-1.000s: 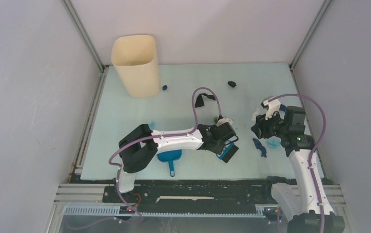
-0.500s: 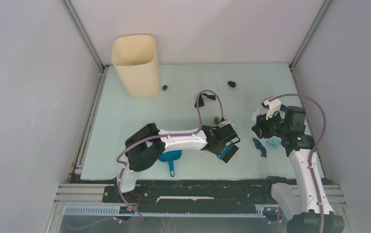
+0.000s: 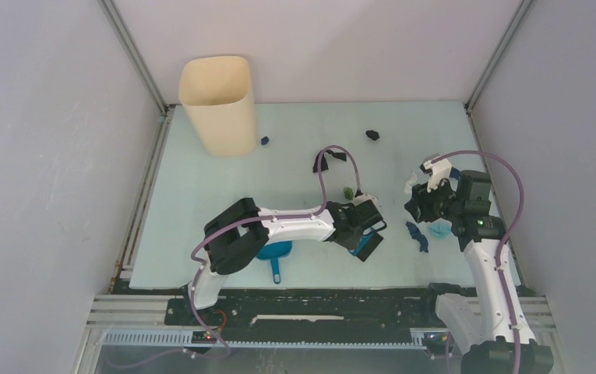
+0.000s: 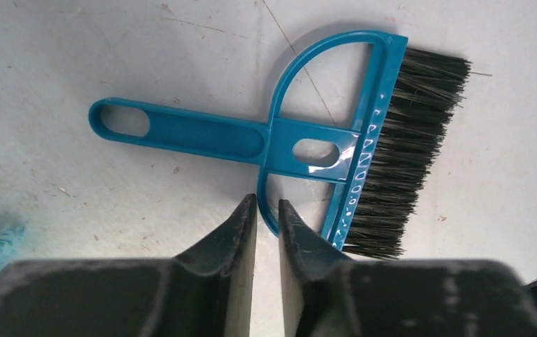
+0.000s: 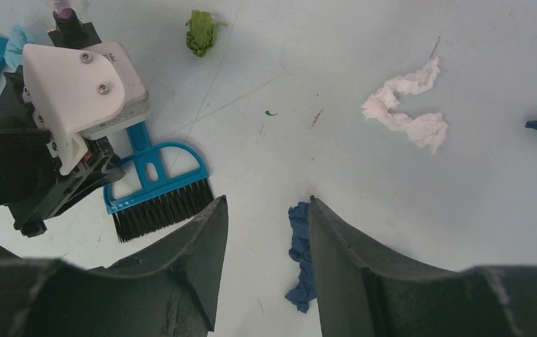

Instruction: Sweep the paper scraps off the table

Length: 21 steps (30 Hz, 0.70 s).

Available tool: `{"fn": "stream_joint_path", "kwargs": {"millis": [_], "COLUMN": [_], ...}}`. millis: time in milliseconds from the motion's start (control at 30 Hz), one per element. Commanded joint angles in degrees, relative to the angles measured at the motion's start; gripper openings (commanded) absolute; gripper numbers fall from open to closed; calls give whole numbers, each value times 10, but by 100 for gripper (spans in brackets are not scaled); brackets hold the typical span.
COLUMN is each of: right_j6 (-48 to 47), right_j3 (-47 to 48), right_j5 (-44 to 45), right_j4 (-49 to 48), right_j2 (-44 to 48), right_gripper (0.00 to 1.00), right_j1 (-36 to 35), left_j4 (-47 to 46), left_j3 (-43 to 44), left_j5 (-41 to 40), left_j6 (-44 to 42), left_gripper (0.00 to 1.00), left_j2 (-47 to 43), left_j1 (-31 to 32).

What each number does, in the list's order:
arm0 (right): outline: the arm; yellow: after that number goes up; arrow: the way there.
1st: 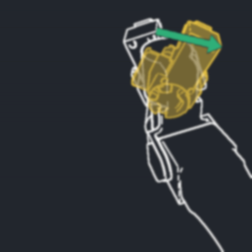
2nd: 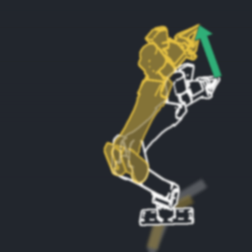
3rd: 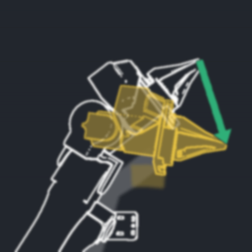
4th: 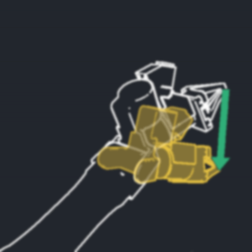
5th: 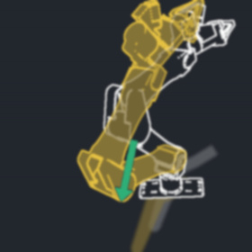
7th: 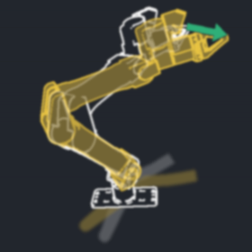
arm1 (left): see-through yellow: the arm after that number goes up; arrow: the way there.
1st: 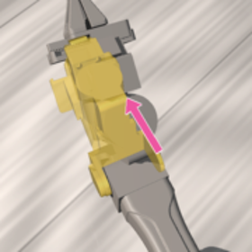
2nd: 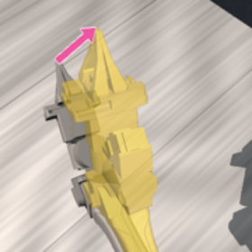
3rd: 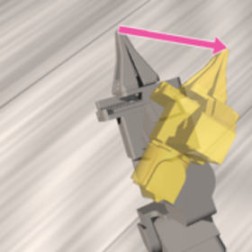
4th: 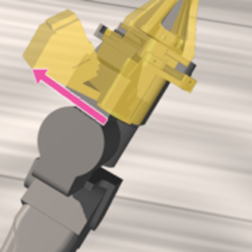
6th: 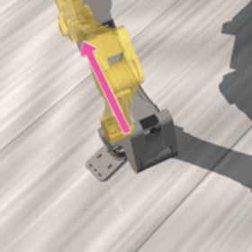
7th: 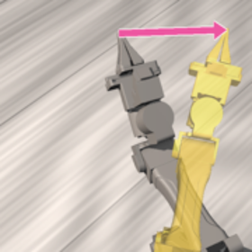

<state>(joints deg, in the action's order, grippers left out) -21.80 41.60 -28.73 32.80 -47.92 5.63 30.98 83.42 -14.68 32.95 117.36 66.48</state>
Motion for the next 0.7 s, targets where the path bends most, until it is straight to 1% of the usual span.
{"fn": "stream_joint_path", "kwargs": {"millis": [0, 67, 133, 200, 333, 433, 500, 600, 667], "right_j6": [-8, -8, -5, 0, 2, 5, 15, 21, 22], "right_j3": [-3, -3, -3, -3, -3, -3, -1, 1, 9], "right_j5": [3, 1, -1, -6, -35, -36, -30, -39, -66], "right_j4": [-9, -7, -8, -8, -3, -4, -7, -3, 9], "right_j2": [0, -1, -2, -2, -5, -14, -22, -37, -51], "right_gripper": [54, 54, 54, 54, 54, 54, 54, 54, 55], "right_j1": [3, 3, 4, 4, 3, -1, -4, -4, -3], "left_j4": [-4, -2, 10, 27, 37, 65, 112, 180, 189], "left_j3": [20, 18, 20, 11, -46, -68, -66, -51, -60], "left_j5": [10, 8, 14, 11, -21, -52, -66, -67, -52], "left_j6": [-4, -3, -5, -7, -33, -84, -123, -167, -206], "left_gripper": [17, 10, 1, 0, 0, 0, 0, 0, 0], "left_j2": [6, 0, -14, -47, -158, -230, -262, -294, -322], "left_j1": [1, 1, 2, 4, 13, 13, 13, 13, 14]}}
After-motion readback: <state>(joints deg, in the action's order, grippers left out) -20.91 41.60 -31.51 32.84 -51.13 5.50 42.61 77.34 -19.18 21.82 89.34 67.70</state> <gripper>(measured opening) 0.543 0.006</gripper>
